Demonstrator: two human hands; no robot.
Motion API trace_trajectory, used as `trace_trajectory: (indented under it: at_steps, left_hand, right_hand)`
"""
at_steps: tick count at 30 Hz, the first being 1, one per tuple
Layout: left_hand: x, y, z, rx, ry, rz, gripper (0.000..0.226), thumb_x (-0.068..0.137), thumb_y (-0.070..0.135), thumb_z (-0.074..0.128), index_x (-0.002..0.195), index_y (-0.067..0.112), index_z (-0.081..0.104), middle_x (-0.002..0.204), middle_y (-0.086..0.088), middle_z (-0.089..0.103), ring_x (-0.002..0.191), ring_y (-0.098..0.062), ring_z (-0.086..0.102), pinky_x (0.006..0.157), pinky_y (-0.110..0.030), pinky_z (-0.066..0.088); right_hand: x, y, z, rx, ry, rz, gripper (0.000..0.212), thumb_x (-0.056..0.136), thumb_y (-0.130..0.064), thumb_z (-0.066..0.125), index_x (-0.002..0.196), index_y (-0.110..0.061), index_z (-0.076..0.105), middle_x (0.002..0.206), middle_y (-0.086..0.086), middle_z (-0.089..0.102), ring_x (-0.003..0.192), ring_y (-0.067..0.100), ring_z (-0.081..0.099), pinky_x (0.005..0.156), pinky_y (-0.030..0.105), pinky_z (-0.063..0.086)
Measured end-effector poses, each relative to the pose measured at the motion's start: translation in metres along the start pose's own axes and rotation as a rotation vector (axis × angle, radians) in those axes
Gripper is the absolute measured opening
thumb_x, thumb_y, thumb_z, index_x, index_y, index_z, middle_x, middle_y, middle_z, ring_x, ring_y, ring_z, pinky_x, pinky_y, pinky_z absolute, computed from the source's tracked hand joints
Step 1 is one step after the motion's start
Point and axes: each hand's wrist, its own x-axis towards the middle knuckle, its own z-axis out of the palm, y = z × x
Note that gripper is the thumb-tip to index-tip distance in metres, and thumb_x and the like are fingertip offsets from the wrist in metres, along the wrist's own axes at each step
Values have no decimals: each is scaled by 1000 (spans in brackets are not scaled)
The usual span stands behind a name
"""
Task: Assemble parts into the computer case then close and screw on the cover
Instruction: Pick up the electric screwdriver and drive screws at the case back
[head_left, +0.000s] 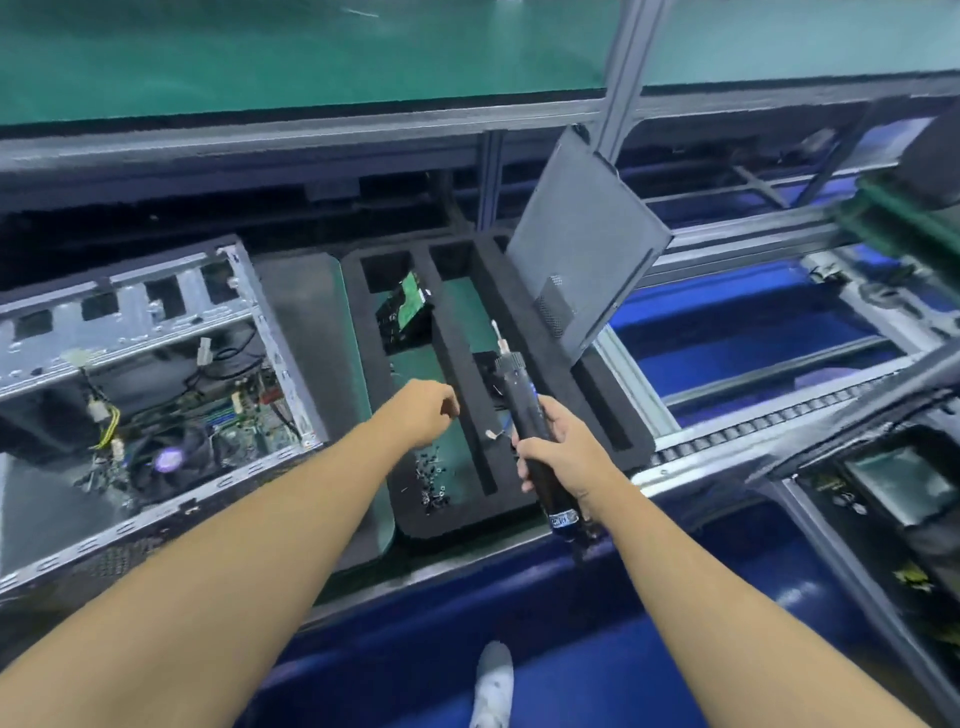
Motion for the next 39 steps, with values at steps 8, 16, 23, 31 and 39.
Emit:
trace_trajectory:
  at_steps: [8, 16, 23, 31, 39]
  left_hand:
    - [45, -10, 67, 327, -346, -115, 21, 88, 19, 68, 109, 21, 70, 112, -4, 68, 105, -27, 65, 93, -36, 50]
    - [62, -4, 116, 258, -272, -366, 32, 86, -10, 51, 115, -1, 61, 116, -17, 60, 108, -37, 62, 88, -41, 52]
    - [64, -5, 128, 234, -147, -437, 38, 81, -18, 44, 110, 0, 61, 114, -19, 61, 108, -37, 61, 86, -40, 51]
    - [57, -2, 68, -789, 48, -741, 12, 86, 5, 65, 94, 2, 73, 94, -17, 72, 79, -27, 69, 91, -40, 57]
    - [3, 6, -29, -1792, 295, -395, 14, 94, 1, 61, 106, 1, 68, 80, -5, 68, 66, -9, 63, 61, -18, 56]
  right_hand:
    - [47, 9, -18, -5, -156, 36, 63, 89, 2, 62, 148, -6, 40, 110, 9, 58, 66, 27, 57, 60, 39, 54]
    - [66, 14, -30, 29, -212, 73, 64, 89, 4, 60, 149, -9, 41, 102, 7, 63, 65, 24, 56, 59, 36, 53]
    - [75, 11, -35, 90, -272, 2, 45, 84, 1, 60, 127, -14, 55, 93, 8, 61, 63, 26, 54, 57, 38, 52]
    - [69, -3, -19, 142, -306, -29, 36, 85, -1, 58, 117, -18, 61, 94, 7, 60, 62, 22, 56, 53, 36, 51]
    - [35, -24, 35, 221, -351, -39, 44, 80, -7, 63, 123, -11, 56, 94, 8, 59, 63, 22, 56, 51, 32, 48]
